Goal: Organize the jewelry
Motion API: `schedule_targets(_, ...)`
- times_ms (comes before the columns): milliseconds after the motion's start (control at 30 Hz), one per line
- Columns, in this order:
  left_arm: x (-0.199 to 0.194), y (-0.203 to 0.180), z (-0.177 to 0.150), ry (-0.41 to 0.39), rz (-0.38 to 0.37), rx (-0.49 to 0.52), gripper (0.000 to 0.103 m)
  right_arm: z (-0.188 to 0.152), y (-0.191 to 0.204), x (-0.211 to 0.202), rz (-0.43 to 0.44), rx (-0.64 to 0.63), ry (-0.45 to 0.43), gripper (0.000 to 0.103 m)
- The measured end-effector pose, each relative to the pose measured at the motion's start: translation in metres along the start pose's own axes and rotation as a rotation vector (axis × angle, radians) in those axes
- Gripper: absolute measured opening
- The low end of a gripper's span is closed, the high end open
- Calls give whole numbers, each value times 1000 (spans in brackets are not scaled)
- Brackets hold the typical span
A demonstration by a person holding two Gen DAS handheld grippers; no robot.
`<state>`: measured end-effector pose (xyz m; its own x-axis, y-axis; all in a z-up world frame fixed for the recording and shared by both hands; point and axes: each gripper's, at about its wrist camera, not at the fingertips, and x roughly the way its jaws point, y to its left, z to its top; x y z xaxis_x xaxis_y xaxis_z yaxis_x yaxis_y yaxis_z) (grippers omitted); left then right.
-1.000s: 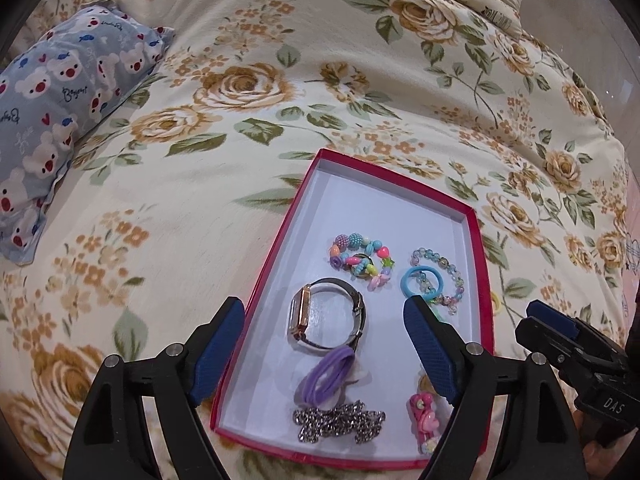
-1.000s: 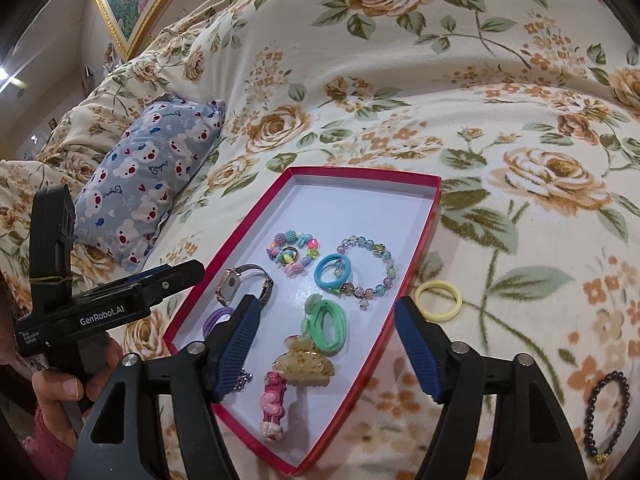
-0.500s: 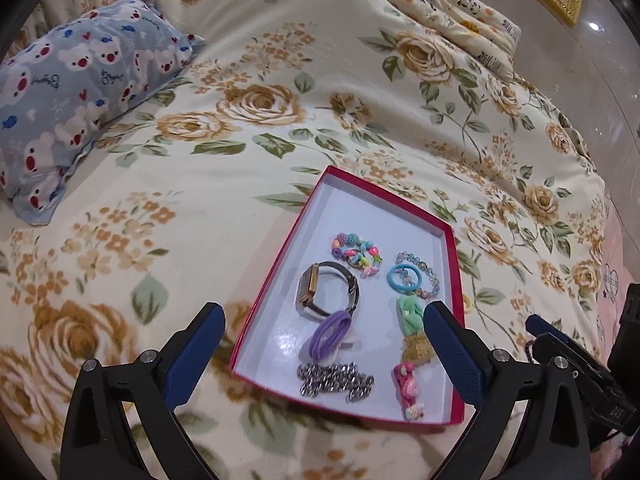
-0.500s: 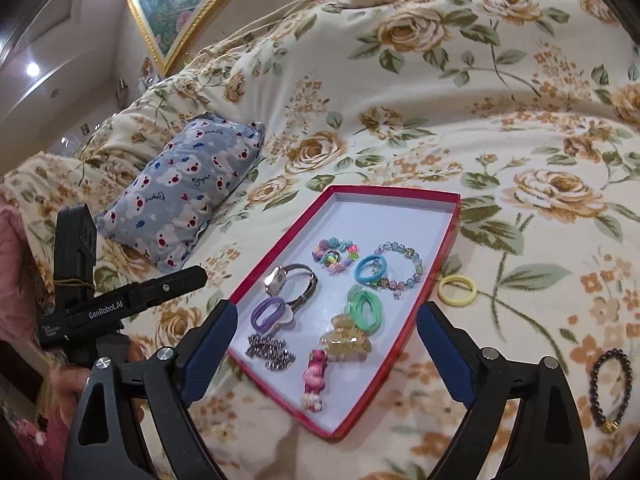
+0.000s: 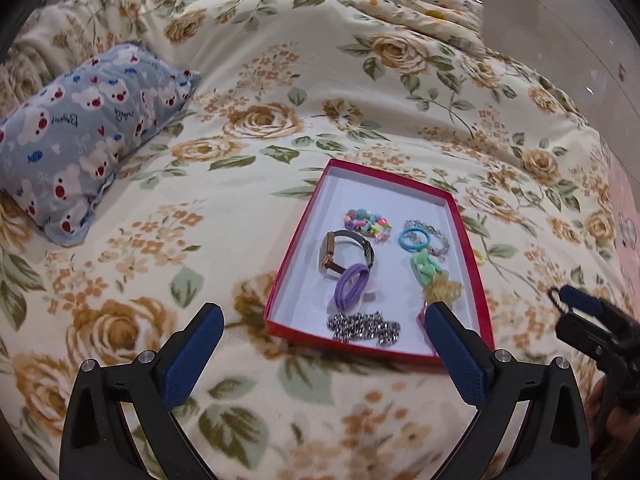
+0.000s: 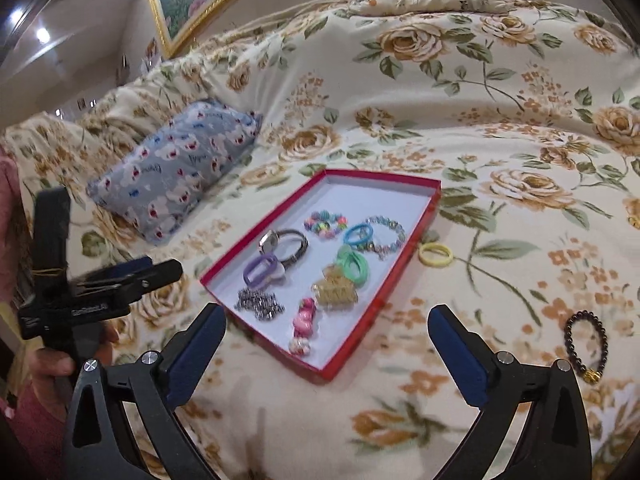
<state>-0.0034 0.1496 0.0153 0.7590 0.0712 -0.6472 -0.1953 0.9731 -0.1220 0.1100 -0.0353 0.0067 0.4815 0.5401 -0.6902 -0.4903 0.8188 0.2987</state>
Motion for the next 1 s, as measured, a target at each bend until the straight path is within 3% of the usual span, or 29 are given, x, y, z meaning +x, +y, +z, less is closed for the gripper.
schedule_targets(133,-19,-7,-2,-38,45,64,102,11,8,-9,8,-26,2,102)
schedule_targets(300,-41,-13,-2,-103,64,92,102,23,20,-32,-43,-81,-87,103)
schedule_targets(467,-32,-15,-21,-66,108,87,102,9,19,-22,-76,-69,-42,103)
schedule_targets(767,-9,-22,-23,3,121,49,102,-18,12,3,-103,-31,28,103)
schedule_targets(1000,-5,-20,-25,-1,114,34,102,-26,11,5,-82,-49,11,103)
